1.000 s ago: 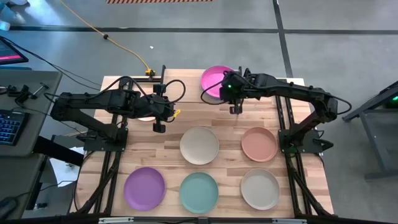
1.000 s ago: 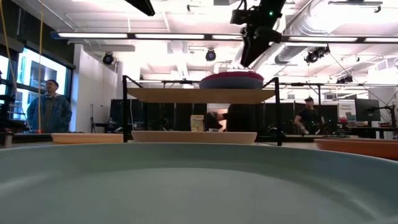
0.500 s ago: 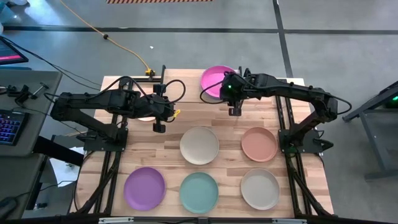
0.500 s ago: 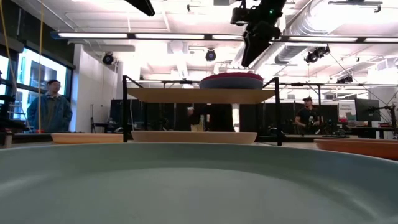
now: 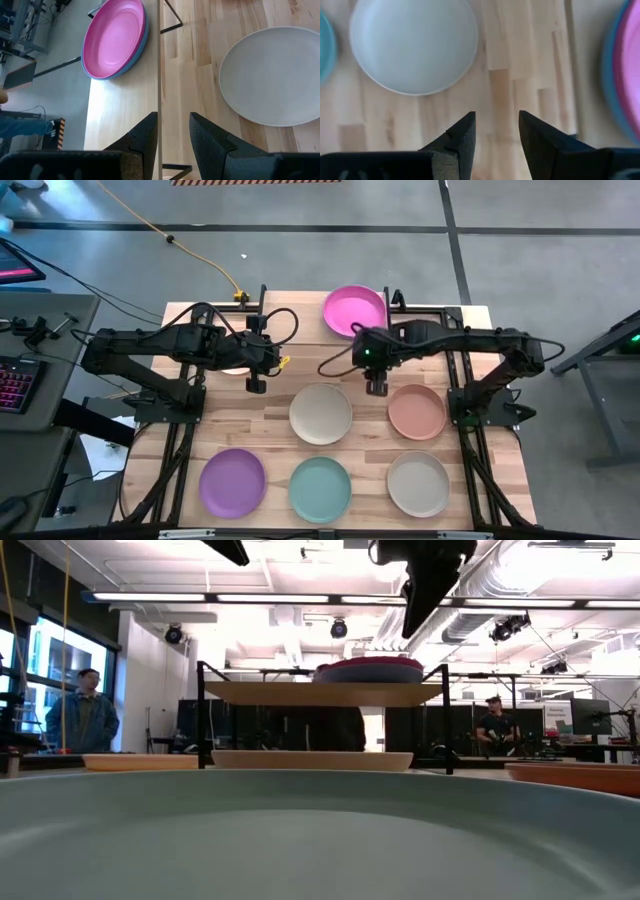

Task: Place and stack plates onto a shelf
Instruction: Stack the top white plate on top of the pink plate on the shelf

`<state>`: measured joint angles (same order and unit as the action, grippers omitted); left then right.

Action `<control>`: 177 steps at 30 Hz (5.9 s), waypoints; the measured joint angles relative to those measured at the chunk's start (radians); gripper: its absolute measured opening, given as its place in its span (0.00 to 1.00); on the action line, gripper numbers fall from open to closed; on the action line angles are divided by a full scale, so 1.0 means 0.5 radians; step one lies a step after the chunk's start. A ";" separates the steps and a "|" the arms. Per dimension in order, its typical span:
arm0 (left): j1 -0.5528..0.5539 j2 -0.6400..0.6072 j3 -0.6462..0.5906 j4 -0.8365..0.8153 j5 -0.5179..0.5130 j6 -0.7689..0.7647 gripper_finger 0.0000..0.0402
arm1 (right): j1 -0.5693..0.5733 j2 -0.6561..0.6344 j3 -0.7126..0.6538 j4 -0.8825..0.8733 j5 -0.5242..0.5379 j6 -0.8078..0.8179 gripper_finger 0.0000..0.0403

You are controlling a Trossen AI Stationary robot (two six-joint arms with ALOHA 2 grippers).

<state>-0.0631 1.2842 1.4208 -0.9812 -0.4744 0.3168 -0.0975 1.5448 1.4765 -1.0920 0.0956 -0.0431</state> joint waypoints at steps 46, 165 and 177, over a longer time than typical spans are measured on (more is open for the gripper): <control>-0.001 0.001 0.001 0.515 0.048 -0.001 0.26 | 0.462 0.051 -1.019 1.287 0.121 2.343 0.32; 0.008 0.061 -0.001 0.023 0.237 -0.662 0.26 | -1.218 -0.247 0.335 0.307 -0.146 0.826 0.00; 0.008 0.061 -0.001 0.029 0.178 -0.701 0.26 | -1.511 -0.246 -0.061 0.667 -0.656 0.868 0.00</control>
<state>-0.0593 1.3149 1.4204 -0.9665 -0.3852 -0.0338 -0.8532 1.4216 1.4461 -0.7585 -0.2322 0.3908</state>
